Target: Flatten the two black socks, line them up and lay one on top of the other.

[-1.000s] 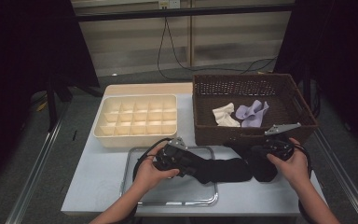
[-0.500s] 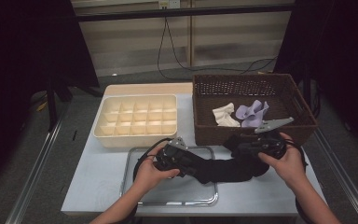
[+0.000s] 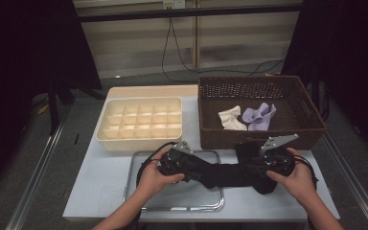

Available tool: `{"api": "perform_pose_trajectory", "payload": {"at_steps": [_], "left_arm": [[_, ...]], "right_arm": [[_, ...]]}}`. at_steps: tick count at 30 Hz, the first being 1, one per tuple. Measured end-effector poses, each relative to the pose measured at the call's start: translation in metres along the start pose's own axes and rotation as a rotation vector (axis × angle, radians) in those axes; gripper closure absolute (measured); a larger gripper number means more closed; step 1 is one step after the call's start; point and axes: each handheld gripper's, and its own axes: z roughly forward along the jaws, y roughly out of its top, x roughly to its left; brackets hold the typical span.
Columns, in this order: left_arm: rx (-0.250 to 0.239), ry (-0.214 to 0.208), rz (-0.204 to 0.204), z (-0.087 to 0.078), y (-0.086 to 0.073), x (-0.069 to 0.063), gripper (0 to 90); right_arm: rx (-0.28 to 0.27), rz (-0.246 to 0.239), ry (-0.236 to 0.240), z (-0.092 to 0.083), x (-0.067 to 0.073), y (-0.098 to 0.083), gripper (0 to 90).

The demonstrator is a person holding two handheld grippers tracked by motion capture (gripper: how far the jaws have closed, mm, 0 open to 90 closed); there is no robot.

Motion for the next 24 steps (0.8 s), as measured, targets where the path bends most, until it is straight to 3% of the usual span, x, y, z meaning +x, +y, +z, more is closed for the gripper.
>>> {"api": "perform_pose_trajectory", "payload": {"at_steps": [1,6,12,13,14,16,17,18,19,24], "left_arm": [[0.018,0.001,0.007,-0.002,0.001,0.000,50.7],[0.003,-0.003,-0.006,0.000,0.000,0.000,50.6],[0.014,-0.003,0.004,0.000,0.000,0.001,50.3],[0.008,0.001,-0.015,0.000,0.000,0.000,50.2],[-0.003,0.000,-0.008,0.001,-0.001,0.001,50.1],[-0.013,0.001,-0.021,0.001,-0.001,0.001,50.0],[-0.013,0.001,-0.017,0.001,-0.001,0.001,50.0],[-0.014,-0.001,-0.019,0.001,-0.001,0.001,49.9],[0.001,-0.001,-0.011,0.000,0.000,0.002,49.9],[-0.004,-0.002,-0.012,0.003,-0.001,0.001,49.9]], "right_arm": [[-0.002,0.010,-0.014,-0.002,-0.002,0.000,54.8],[-0.031,0.074,-0.044,-0.004,-0.011,0.004,42.1],[0.007,0.147,-0.108,0.022,-0.019,0.004,32.5],[-0.003,0.155,-0.105,0.027,-0.022,0.003,31.9],[0.006,0.172,-0.113,0.031,-0.022,0.002,32.3],[-0.006,0.148,-0.111,0.036,-0.024,0.001,38.3],[-0.008,0.127,-0.126,0.037,-0.023,0.001,48.8],[-0.007,0.114,-0.113,0.038,-0.022,0.001,53.0],[0.000,0.112,-0.106,0.040,-0.022,0.000,53.8],[0.032,0.064,-0.113,0.041,-0.021,0.004,76.1]]}}
